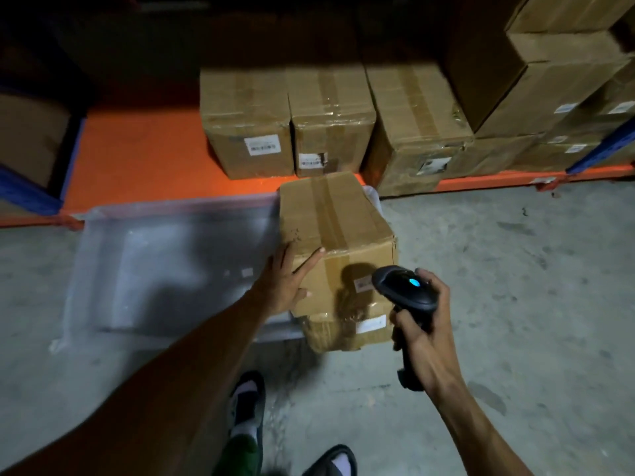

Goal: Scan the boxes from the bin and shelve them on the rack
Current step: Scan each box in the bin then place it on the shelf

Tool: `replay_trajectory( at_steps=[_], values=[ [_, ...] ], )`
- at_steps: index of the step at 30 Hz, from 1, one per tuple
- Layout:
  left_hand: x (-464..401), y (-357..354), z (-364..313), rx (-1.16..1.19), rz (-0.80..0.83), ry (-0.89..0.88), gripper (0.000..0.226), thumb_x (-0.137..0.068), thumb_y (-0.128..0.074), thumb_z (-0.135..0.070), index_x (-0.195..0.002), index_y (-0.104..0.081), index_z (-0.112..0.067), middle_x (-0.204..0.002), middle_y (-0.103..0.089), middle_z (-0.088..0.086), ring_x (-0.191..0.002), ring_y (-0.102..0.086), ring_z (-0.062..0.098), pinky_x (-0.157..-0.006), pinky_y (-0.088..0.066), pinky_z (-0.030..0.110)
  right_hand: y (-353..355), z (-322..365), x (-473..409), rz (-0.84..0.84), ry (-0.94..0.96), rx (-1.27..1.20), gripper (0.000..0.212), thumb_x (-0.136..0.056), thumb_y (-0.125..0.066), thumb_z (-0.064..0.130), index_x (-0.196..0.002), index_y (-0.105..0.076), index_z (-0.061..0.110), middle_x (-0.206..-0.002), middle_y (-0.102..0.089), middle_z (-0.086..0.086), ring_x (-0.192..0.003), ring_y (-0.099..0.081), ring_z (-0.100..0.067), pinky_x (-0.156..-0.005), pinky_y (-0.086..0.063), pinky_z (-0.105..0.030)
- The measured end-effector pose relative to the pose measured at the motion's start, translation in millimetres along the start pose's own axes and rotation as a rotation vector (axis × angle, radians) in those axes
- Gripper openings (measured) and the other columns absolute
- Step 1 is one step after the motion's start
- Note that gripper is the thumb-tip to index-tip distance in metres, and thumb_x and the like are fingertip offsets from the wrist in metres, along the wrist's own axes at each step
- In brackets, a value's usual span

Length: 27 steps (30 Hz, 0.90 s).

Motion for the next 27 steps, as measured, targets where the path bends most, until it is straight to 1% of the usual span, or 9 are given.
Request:
replay_trajectory(
  at_steps=[5, 8, 10, 13, 16, 20, 23, 25, 27],
  values=[
    [0.7, 0.7, -5.6, 0.133, -0.103, 0.016, 0.109, -0.067, -0.087, -0.040, -0.155, -0.023, -0.033, -0.149, -0.026, 0.030, -0.138, -0.027, 0.048, -0.112, -0.035, 0.053, -3.4, -30.8, -1.4, -0.085, -0.039, 0.031, 0.044, -0.091, -0.076, 0.047, -0.129, -0.054, 0.050, -0.104, -0.069, 0.026, -0.091, -0.071, -0.018, -0.084, -0.063, -0.049],
    [1.5, 1.2, -5.5, 0.205, -0.112, 0.024, 0.109, -0.066, -0.090, -0.031, -0.154, -0.026, -0.032, -0.149, -0.024, 0.030, -0.138, -0.023, 0.047, -0.109, -0.035, 0.054, -16.0, -44.5, -3.9, -0.050, -0.029, 0.040, 0.044, -0.089, -0.074, 0.054, -0.127, -0.053, 0.052, -0.106, -0.067, 0.035, -0.098, -0.071, -0.007, -0.085, -0.063, -0.050],
    [2.5, 1.4, -5.2, 0.225, -0.105, 0.032, 0.108, -0.066, -0.090, -0.028, -0.154, -0.027, -0.031, -0.148, -0.024, 0.030, -0.137, -0.023, 0.048, -0.108, -0.036, 0.055, -22.0, -50.1, -5.6, -0.038, -0.015, 0.037, 0.047, -0.086, -0.076, 0.057, -0.127, -0.051, 0.055, -0.108, -0.070, 0.026, -0.101, -0.070, -0.003, -0.088, -0.063, -0.044],
    [2.4, 0.3, -6.4, 0.236, -0.089, 0.031, 0.103, -0.070, -0.087, -0.027, -0.155, -0.027, -0.031, -0.151, -0.020, 0.028, -0.139, -0.021, 0.047, -0.110, -0.034, 0.055, -25.6, -51.9, -7.3, -0.041, 0.009, 0.072, 0.053, -0.075, -0.070, 0.068, -0.123, -0.047, 0.063, -0.116, -0.069, 0.019, -0.107, -0.068, 0.000, -0.087, -0.057, -0.014],
    [1.0, -0.2, -6.1, 0.237, -0.090, 0.020, 0.101, -0.073, -0.085, -0.027, -0.155, -0.025, -0.032, -0.155, -0.014, 0.027, -0.141, -0.017, 0.047, -0.113, -0.031, 0.053, -22.4, -55.1, -9.4, -0.066, 0.028, 0.128, 0.054, -0.075, -0.069, 0.067, -0.124, -0.046, 0.063, -0.116, -0.069, 0.019, -0.107, -0.067, 0.001, -0.081, -0.053, -0.006],
    [0.9, -2.3, -3.9, 0.249, -0.071, 0.024, 0.100, -0.077, -0.083, -0.026, -0.155, -0.022, -0.034, -0.158, -0.005, 0.025, -0.146, -0.008, 0.045, -0.116, -0.028, 0.052, -16.1, -64.5, -11.8, -0.096, 0.037, 0.167, 0.053, -0.079, -0.070, 0.064, -0.125, -0.044, 0.063, -0.111, -0.069, 0.022, -0.104, -0.069, -0.003, -0.087, -0.056, -0.022],
    [-0.1, -6.1, -2.8, 0.228, -0.063, 0.037, 0.100, -0.078, -0.082, -0.029, -0.156, -0.019, -0.038, -0.159, -0.001, 0.023, -0.147, -0.003, 0.043, -0.119, -0.025, 0.051, -16.3, -68.3, -13.6, -0.097, 0.031, 0.182, 0.052, -0.078, -0.068, 0.065, -0.122, -0.041, 0.067, -0.109, -0.067, 0.026, -0.103, -0.069, -0.004, -0.087, -0.055, -0.024],
    [-1.6, -10.3, -2.0, 0.210, -0.044, 0.051, 0.102, -0.079, -0.080, -0.033, -0.155, -0.014, -0.042, -0.158, -0.001, 0.023, -0.147, -0.004, 0.043, -0.119, -0.024, 0.051, -17.4, -71.5, -15.9, -0.083, 0.025, 0.199, 0.052, -0.081, -0.072, 0.058, -0.122, -0.041, 0.066, -0.109, -0.064, 0.028, -0.103, -0.069, -0.008, -0.087, -0.054, -0.023],
    [-2.3, -13.0, -0.8, 0.197, -0.036, 0.060, 0.102, -0.080, -0.079, -0.035, -0.155, -0.011, -0.043, -0.157, -0.003, 0.024, -0.146, -0.007, 0.042, -0.119, -0.026, 0.050, -17.9, -74.1, -18.2, -0.078, 0.030, 0.214, 0.056, -0.086, -0.076, 0.044, -0.126, -0.041, 0.060, -0.111, -0.064, 0.022, -0.106, -0.067, -0.012, -0.088, -0.052, -0.020]
  ],
)
Point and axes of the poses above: each hand's wrist, its own x-axis away from the middle knuckle, its own y-axis out of the back of the hand, z = x × y, the point moved 10 cm from there along -x, towards the middle knuckle
